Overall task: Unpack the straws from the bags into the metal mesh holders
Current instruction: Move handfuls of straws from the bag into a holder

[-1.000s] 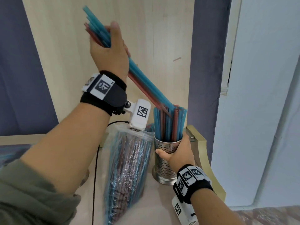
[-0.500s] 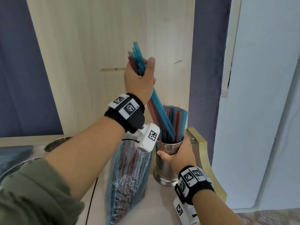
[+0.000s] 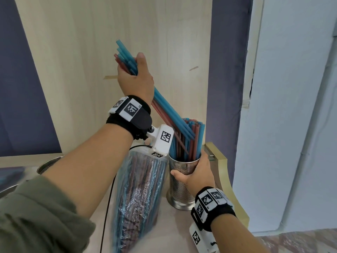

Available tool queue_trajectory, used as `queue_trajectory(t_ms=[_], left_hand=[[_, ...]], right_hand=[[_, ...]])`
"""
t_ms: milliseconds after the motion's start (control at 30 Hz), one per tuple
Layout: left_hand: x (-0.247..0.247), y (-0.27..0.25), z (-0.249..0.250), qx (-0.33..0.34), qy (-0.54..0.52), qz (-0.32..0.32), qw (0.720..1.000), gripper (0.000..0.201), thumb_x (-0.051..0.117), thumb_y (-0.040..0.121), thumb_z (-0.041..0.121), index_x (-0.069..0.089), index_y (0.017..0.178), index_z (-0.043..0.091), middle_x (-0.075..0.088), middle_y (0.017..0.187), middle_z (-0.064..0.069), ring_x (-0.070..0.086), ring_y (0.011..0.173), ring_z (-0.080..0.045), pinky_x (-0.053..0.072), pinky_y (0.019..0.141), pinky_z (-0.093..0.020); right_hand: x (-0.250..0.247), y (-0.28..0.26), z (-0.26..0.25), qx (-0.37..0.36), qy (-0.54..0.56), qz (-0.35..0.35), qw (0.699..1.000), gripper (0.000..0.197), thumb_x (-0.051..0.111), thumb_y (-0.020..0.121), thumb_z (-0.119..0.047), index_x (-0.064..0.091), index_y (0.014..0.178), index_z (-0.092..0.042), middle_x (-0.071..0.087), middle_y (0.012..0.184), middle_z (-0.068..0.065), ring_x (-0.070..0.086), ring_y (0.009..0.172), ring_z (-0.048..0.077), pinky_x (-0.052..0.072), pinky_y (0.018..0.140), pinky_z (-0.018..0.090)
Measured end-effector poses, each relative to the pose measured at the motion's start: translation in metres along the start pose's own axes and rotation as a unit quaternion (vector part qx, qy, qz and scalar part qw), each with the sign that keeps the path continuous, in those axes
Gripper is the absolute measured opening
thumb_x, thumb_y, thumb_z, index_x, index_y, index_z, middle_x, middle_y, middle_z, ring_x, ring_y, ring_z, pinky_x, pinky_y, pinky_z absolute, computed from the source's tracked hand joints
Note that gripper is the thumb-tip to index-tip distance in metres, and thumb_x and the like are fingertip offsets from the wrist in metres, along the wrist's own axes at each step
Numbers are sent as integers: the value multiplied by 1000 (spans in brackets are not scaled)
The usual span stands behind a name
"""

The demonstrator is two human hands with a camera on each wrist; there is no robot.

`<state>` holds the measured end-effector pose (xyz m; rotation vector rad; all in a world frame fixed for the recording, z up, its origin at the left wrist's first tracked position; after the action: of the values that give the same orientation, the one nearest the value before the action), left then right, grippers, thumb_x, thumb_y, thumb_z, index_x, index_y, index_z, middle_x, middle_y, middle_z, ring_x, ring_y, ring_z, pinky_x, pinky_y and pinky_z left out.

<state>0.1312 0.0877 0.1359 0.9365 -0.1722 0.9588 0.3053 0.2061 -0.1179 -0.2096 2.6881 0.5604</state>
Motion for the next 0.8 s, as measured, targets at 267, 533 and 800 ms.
queue_trajectory(t_ms=[267,533,800], left_hand=[[-5,6,-12,-16,25,5,1000,15,61,94,24,49,93,14,56,66,-6,51,41,-10,46,47,-22],[3,-13,11,33,-16,-63,997,20,64,92,15,47,83,18,51,58,-4,49,43,-15,48,51,-26],[2,-10,68,116,-107,-79,984,15,60,94,10,46,88,13,47,58,-2,43,41,-12,43,47,-26]], right_hand=[[-1,0,0,-3,-5,5,1000,109,93,56,-45,30,142,-24,46,136,-5,51,125,16,45,107,37],[1,0,1,-4,-6,7,1000,108,93,56,-45,30,142,-25,47,137,-4,51,125,16,45,107,38],[0,1,1,-6,-4,4,1000,106,94,56,-43,32,141,-25,48,134,-5,52,123,15,46,106,36]])
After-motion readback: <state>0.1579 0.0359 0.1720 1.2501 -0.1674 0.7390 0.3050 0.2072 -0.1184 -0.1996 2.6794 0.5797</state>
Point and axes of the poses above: each hand's wrist, its own y-axis towards the middle knuckle, its own x-axis out of the palm, z = x × y, the point moved 9 cm from there along y, towards the middle knuckle
